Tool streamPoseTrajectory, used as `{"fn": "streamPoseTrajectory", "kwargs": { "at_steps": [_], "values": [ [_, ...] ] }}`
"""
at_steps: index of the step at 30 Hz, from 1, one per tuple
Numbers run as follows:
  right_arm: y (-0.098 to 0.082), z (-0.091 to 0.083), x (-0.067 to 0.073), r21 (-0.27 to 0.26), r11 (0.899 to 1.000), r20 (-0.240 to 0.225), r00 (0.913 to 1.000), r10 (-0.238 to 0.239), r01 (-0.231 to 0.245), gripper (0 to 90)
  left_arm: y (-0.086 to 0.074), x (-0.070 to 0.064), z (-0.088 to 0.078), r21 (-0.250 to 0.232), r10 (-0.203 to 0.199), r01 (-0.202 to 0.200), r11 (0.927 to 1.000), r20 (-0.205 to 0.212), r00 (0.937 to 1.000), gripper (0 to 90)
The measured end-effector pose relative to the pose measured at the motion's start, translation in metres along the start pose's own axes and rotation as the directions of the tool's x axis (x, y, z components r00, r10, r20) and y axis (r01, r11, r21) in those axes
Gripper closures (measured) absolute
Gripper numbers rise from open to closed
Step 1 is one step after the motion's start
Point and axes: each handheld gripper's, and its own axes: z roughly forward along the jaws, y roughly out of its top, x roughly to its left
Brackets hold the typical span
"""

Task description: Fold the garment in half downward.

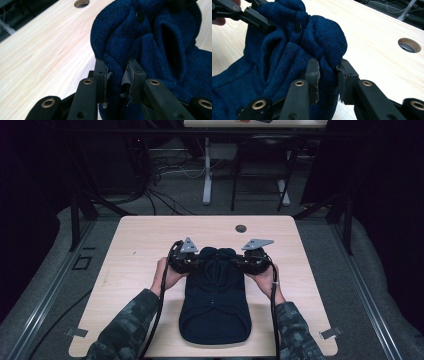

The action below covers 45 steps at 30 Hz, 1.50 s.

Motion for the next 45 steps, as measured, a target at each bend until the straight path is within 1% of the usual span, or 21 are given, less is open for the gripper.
{"fn": "streamPoseTrajectory", "kwargs": {
  "at_steps": [4,6,9,12,13,16,21,23,26,29,32,33,34,35,37,39,40,41,42,44,45],
  "values": [
    [-0.002,-0.002,-0.004,-0.003,1.0,-0.016,0.9997,0.019,-0.019,71.1,0.003,-0.003,-0.003,-0.007,0.039,-0.039,0.9992,-0.014,0.9991,73.8],
    [-0.003,-0.003,-0.005,-0.001,1.0,-0.018,0.9996,0.022,-0.022,72.0,0.004,-0.004,-0.003,-0.011,0.051,-0.051,0.9986,-0.018,0.9985,73.8],
    [-0.003,-0.005,-0.004,-0.011,1.0,-0.011,0.9999,0.008,-0.008,75.5,0.005,-0.005,-0.004,-0.016,0.054,-0.055,0.9984,-0.02,0.9983,73.8],
    [-0.003,-0.008,0.001,-0.028,0.999,0.014,0.9994,-0.031,0.032,77.9,0.005,-0.005,-0.007,-0.006,0.05,-0.05,0.9987,-0.008,0.9987,73.4],
    [-0.003,-0.009,0.003,-0.037,0.998,0.025,0.9987,-0.044,0.045,78.5,0.005,-0.005,-0.007,0.003,0.04,-0.04,0.9992,0.012,0.9991,73.0],
    [-0.003,-0.011,0.009,-0.068,0.995,0.054,0.996,-0.071,0.075,79.4,0.005,-0.004,-0.008,0.032,0.026,-0.027,0.9991,0.041,0.9988,70.9],
    [-0.002,-0.013,0.017,-0.085,0.986,0.091,0.9863,-0.137,0.145,79.6,0.004,-0.004,-0.01,0.06,0.032,-0.035,0.9976,0.055,0.998,69.6],
    [-0.003,-0.014,0.02,-0.094,0.981,0.097,0.9825,-0.159,0.168,79.6,0.004,-0.004,-0.011,0.054,0.042,-0.045,0.9975,0.053,0.9977,70.4],
    [-0.004,-0.017,0.021,-0.102,0.978,0.086,0.9808,-0.175,0.183,78.8,0.003,-0.004,-0.014,0.026,0.056,-0.057,0.998,0.045,0.9974,72.4],
    [-0.005,-0.021,0.019,-0.093,0.982,0.051,0.9859,-0.16,0.164,75.4,0.003,-0.007,-0.016,-0.001,0.082,-0.082,0.9966,0.03,0.9962,73.5],
    [-0.007,-0.023,0.014,-0.069,0.988,0.01,0.9909,-0.135,0.135,63.8,0.003,-0.011,-0.018,-0.028,0.138,-0.137,0.9902,0.014,0.9904,73.9],
    [-0.007,-0.024,0.012,-0.063,0.99,-0.002,0.9921,-0.125,0.125,57.6,0.003,-0.012,-0.018,-0.037,0.15,-0.15,0.9881,0.015,0.9885,73.9],
    [-0.008,-0.024,0.009,-0.07,0.992,-0.012,0.9946,-0.103,0.102,51.5,0.003,-0.013,-0.019,-0.049,0.166,-0.165,0.985,0.018,0.9859,73.9],
    [-0.008,-0.022,0.004,-0.049,0.997,-0.053,0.9964,-0.066,0.063,45.9,0.003,-0.014,-0.019,-0.05,0.179,-0.178,0.9827,0.016,0.9836,74.0],
    [-0.009,-0.02,0.0,-0.046,0.998,-0.047,0.998,-0.043,0.04,40.0,0.004,-0.016,-0.02,-0.057,0.199,-0.198,0.9785,0.017,0.9798,74.0],
    [-0.009,-0.016,-0.006,-0.042,0.999,-0.092,0.9958,-0.001,-0.003,32.3,0.005,-0.017,-0.02,-0.06,0.216,-0.214,0.9749,0.02,0.9762,74.0],
    [-0.008,-0.014,-0.007,-0.033,0.999,-0.089,0.996,0.006,-0.009,30.7,0.005,-0.018,-0.02,-0.058,0.227,-0.226,0.9725,0.025,0.9735,74.0],
    [-0.007,-0.01,-0.009,-0.008,1.0,-0.102,0.9947,0.017,-0.018,29.0,0.005,-0.018,-0.02,-0.064,0.228,-0.226,0.9721,0.026,0.9734,74.0],
    [-0.007,-0.008,-0.01,-0.005,1.0,-0.103,0.9944,0.027,-0.028,28.9,0.005,-0.019,-0.02,-0.065,0.233,-0.231,0.9708,0.025,0.9722,74.0],
    [-0.007,-0.003,-0.01,0.019,0.999,-0.095,0.9945,0.044,-0.042,32.5,0.005,-0.019,-0.02,-0.061,0.239,-0.237,0.9697,0.028,0.9707,73.9],
    [-0.007,-0.001,-0.01,0.029,0.998,-0.091,0.9944,0.054,-0.051,37.9,0.005,-0.018,-0.02,-0.064,0.233,-0.23,0.971,0.029,0.9722,73.9]
  ]
}}
